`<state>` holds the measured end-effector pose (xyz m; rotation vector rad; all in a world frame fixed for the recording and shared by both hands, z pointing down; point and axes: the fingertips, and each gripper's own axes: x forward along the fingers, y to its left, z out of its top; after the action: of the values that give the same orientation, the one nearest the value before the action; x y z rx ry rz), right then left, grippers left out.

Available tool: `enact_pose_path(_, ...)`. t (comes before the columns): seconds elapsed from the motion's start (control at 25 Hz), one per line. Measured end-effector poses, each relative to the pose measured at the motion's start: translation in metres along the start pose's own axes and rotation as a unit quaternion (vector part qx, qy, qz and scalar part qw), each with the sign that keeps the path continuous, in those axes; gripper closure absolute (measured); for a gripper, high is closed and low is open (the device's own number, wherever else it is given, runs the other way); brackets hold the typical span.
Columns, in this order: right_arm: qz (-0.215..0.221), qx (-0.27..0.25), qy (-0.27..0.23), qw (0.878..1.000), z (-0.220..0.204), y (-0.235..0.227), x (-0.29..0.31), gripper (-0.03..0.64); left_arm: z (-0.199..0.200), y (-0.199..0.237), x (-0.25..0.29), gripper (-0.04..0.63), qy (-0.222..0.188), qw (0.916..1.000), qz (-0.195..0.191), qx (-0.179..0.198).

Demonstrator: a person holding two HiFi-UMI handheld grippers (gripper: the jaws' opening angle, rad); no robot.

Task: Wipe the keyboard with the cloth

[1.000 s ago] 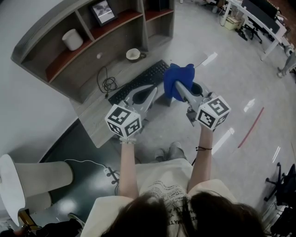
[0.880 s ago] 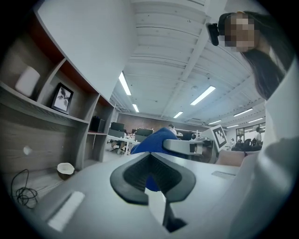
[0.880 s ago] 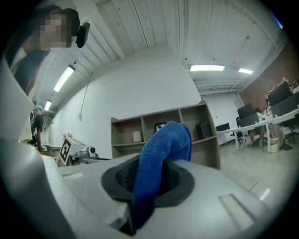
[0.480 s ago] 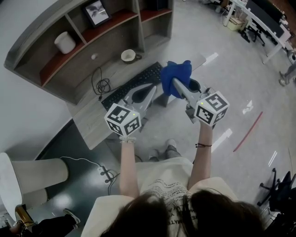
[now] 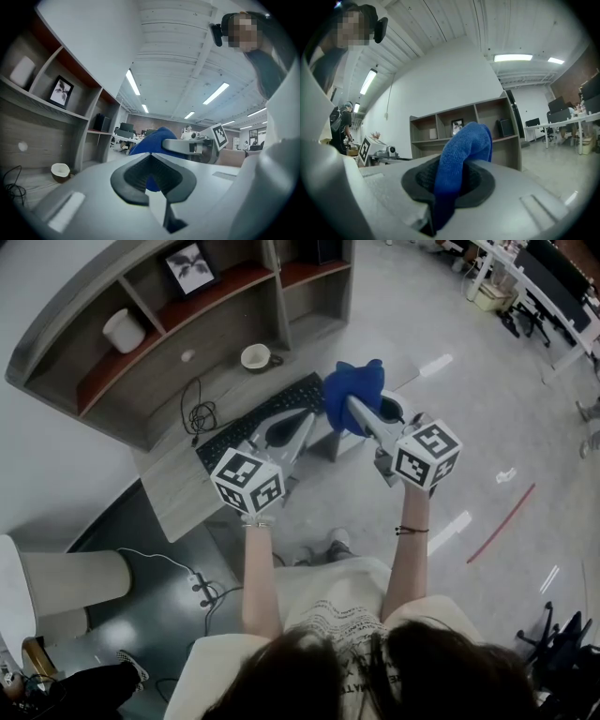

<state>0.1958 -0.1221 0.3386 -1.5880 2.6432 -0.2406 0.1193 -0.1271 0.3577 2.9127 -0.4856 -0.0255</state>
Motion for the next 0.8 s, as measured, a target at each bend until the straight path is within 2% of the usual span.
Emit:
enact_pose_path(0.44,0.036,0.014,0.013,0.999,-0.011,-0.026,0.006,0.558,-0.014,0.004,0.015,0.591,0.005,0.9988,0.047,-0.012)
enact_pose_path(0.8,0.021,0.032,0.042,0.998,-0.034,-0.048,0.018,0.558,-0.035,0.017,0.023,0.591,0.026,0.9975,0.056,-0.035)
